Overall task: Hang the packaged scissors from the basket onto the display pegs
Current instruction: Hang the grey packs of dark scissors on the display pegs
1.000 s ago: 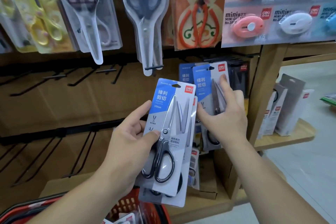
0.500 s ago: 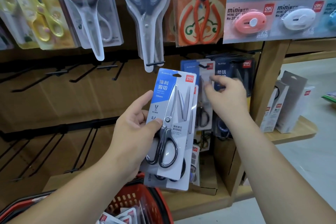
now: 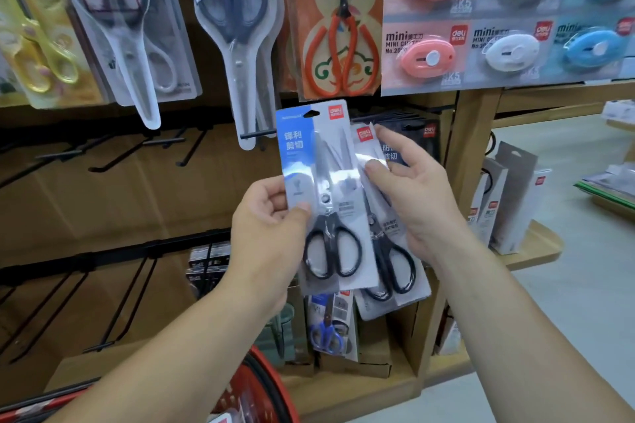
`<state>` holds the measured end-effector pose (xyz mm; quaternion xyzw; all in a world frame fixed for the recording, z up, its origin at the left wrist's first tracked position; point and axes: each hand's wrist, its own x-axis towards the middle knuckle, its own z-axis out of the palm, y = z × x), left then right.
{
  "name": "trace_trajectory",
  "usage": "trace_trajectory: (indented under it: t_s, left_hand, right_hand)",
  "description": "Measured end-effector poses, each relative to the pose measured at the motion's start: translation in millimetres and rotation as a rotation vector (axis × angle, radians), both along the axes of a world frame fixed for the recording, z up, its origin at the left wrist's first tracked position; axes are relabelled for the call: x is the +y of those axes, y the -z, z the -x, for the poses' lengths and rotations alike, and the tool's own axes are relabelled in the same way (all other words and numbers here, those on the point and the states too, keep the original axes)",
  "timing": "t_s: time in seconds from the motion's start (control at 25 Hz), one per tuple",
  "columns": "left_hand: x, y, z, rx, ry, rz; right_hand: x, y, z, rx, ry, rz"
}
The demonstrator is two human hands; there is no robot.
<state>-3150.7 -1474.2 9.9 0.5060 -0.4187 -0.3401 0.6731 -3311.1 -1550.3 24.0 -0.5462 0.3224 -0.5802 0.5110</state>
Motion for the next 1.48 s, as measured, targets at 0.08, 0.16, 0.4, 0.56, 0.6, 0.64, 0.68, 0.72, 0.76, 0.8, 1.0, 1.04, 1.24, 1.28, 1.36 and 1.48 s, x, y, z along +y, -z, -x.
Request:
trace_trajectory:
  t_s: [0.08, 0.16, 0.4, 0.56, 0.6, 0.64, 0.68, 0.72, 0.76, 0.8, 1.0, 1.04, 1.24, 1.28, 1.36, 1.48]
  left_hand:
    - [5, 0, -11, -0.004, -0.034, -0.038]
    - [13, 3, -18, -0.052, -0.041, -0.069]
    - [23, 6, -21, -0.172, 0.005, -0.103]
    - [22, 4, -24, -0.199, -0.006, -0.093]
    - [23, 5, -25, -0.193, -0.009, -0.094]
    - [24, 6, -27, -0.184, -0.009, -0.096]
    - [23, 8, -27, -0.177, -0.007, -0.099]
    - [22, 9, -28, -0.174, -0.006, -0.103]
    - [18, 10, -28, -0.176, -0.007, -0.104]
    - [14, 10, -27, -0.178, -0.003, -0.103]
    - [-11, 6, -6, -0.209, 0.096, -0.043]
    - [-16, 5, -1, -0.222, 0.115, -0.028]
    - [-36, 22, 23, -0.267, 0.087, -0.001]
    - [-36, 28, 26, -0.293, 0.077, -0.002]
    - [-36, 40, 29, -0.324, 0.086, 0.015]
    - [-38, 49, 30, -0.325, 0.075, 0.014]
  right_hand:
    - [-3, 8, -1, 0.053, 0.181, 0.038]
    - [-5, 15, 1, 0.091, 0.352, 0.1]
    - [-21, 20, -21, 0.035, 0.387, 0.145]
    - [-28, 28, -24, 0.078, 0.467, 0.185]
    - [-28, 34, -25, 0.104, 0.499, 0.2]
    - [-28, 40, -26, 0.122, 0.514, 0.205]
    - [-28, 44, -27, 0.142, 0.509, 0.2]
    - [-32, 45, -28, 0.164, 0.485, 0.185]
    - [-36, 44, -27, 0.196, 0.448, 0.167]
    - [-39, 39, -26, 0.245, 0.41, 0.146]
    - [-41, 19, -9, 0.232, 0.524, 0.173]
    - [-41, 16, -5, 0.156, 0.573, 0.181]
    - [-37, 14, 4, 0.169, 0.45, 0.186]
    - [-36, 17, 5, 0.215, 0.429, 0.207]
    - [-34, 20, 8, 0.266, 0.397, 0.227]
    - [-37, 20, 9, 0.282, 0.391, 0.277]
